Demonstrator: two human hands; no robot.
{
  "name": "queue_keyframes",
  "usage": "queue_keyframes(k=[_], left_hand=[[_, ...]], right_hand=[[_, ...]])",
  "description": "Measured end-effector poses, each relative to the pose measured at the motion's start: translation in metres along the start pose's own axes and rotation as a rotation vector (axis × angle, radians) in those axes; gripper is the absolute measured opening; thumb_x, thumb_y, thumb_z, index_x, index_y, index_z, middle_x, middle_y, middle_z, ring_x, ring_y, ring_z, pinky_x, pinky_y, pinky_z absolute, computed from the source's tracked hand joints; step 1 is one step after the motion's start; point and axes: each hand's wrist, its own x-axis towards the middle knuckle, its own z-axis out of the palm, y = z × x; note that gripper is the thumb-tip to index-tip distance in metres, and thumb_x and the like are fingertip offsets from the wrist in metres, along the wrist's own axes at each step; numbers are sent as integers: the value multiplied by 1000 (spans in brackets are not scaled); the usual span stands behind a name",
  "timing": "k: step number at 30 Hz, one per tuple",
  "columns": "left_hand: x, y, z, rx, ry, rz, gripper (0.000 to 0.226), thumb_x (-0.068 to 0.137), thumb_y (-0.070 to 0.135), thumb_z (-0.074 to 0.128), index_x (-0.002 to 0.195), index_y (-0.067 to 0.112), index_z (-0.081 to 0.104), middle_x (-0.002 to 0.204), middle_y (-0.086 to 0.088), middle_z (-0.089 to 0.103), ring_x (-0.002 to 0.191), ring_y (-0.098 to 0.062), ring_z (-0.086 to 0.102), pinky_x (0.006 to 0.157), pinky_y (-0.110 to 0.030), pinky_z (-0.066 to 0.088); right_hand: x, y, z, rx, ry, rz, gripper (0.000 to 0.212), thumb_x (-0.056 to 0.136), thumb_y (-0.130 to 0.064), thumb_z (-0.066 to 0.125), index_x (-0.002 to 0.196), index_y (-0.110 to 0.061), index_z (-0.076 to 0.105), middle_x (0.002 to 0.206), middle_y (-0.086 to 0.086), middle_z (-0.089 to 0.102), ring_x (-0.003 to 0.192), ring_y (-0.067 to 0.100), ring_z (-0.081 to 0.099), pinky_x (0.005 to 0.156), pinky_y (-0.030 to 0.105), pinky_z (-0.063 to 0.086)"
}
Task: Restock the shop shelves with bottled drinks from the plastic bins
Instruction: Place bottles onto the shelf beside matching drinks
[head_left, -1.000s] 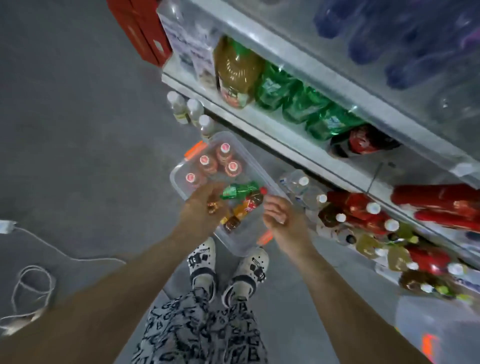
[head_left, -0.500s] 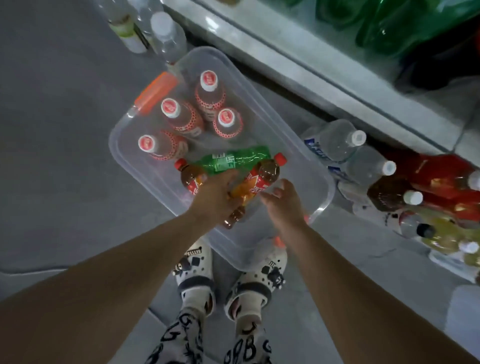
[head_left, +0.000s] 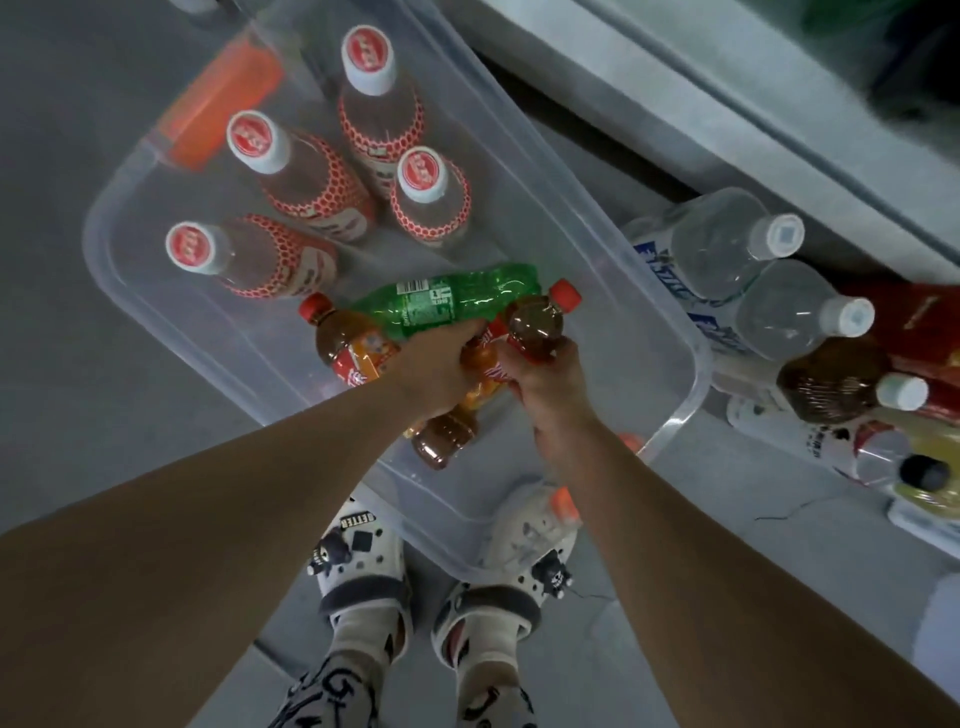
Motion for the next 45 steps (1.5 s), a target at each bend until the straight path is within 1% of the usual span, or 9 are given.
queue_keyframes(k=[3,7,12,17,21,26,29,34,45], left_hand=[[-6,-1,-4,-59,4,9,50,82,12,75,129,15,58,117,-5,68,110,-24,62,99,-41,48],[-20,8,-10,-175,21,8,63,77,12,81,134,13,54,128,-3,64,119,-21,60,104,-43,47],[-50,44,-26,-315,83,5,59,76,6,81,130,8,55,121,-7,67,111,-22,65,97,-42,53],[-96,89,-53,-310,74,52,60,75,43,76,127,17,60,117,1,69,109,-16,65,96,-44,53],[-143,127,-74,-323,13,66,46,87,26,73,128,12,60,119,-2,68,109,-19,65,98,-47,52],[-212,183,-103,-330,-22,97,52,88,44,62,130,14,57,117,0,64,111,-22,62,101,-45,49],[-251,214,-117,-373,-57,86,37,90,36,63,124,21,57,113,3,65,107,-18,62,102,-47,48],[-308,266,-142,-443,-127,90,75,80,59,69,145,31,43,132,-4,61,118,-21,61,99,-48,52],[-422,400,-175,-246,-209,338,109,74,12,84,154,39,16,131,4,55,109,-11,63,90,-28,55]], right_hand=[[-15,-4,-3,-121,25,-109,63,76,-21,85,127,-12,50,103,-5,69,99,20,68,96,45,54],[-34,-13,-11,-228,-23,-259,56,81,-11,82,120,-23,44,102,-10,67,91,4,67,74,13,52],[-75,-52,-30,-309,-13,-385,56,78,-25,86,120,-21,48,106,-8,68,93,7,68,78,18,51],[-128,-83,-57,-280,-80,-331,55,67,-49,82,109,-35,48,104,-7,72,97,14,71,89,40,58],[-179,-116,-79,-247,-148,-326,43,83,-34,81,114,-28,52,101,-13,69,94,0,66,73,16,52],[-253,-149,-106,-171,-268,-234,44,93,-46,65,128,-23,50,116,-1,68,104,18,69,83,41,61],[-300,-173,-127,-125,-299,-237,40,97,-41,61,129,-20,51,110,-2,67,91,10,72,75,28,59],[-375,-209,-163,-67,-303,-217,49,95,-45,61,136,-19,50,124,7,67,102,17,71,83,31,60],[-546,-270,-243,125,-122,-320,41,97,-41,63,133,-27,50,119,5,69,100,22,72,70,28,60]])
